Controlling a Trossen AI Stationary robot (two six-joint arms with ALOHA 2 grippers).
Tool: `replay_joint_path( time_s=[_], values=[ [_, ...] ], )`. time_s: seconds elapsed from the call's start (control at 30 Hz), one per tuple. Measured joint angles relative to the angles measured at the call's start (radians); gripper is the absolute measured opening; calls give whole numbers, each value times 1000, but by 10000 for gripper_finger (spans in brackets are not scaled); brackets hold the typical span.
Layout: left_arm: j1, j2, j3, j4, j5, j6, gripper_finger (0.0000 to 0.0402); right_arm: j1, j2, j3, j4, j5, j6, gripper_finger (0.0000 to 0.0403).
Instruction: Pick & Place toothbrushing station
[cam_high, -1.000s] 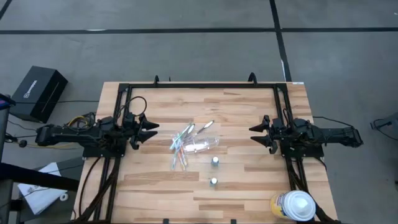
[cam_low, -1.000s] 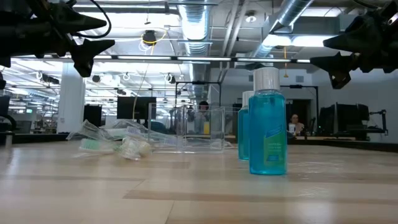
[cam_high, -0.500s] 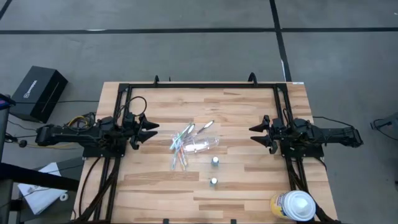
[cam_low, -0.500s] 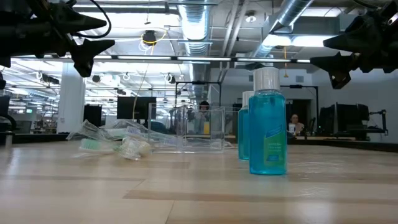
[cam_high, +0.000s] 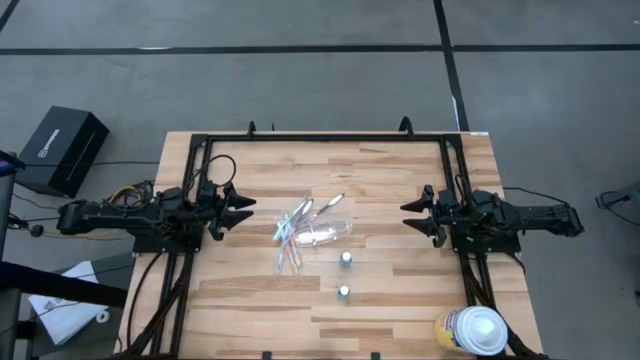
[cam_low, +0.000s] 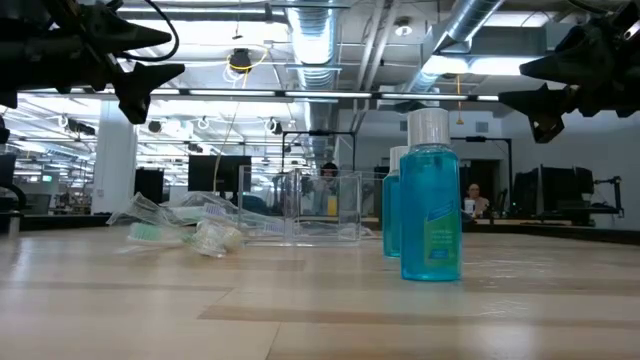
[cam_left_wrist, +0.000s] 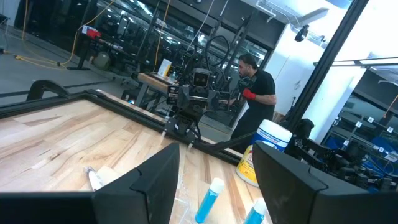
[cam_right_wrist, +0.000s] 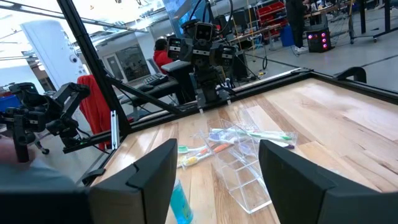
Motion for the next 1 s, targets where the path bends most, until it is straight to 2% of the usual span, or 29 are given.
replay_joint_path(
  time_s=[0.77,1.0],
  values=[
    [0,0,0,0,0,0,198,0,0,0,0,0,0,216],
    [0,0,0,73,-63,-58,198,0,0,0,0,0,0,216]
  ],
)
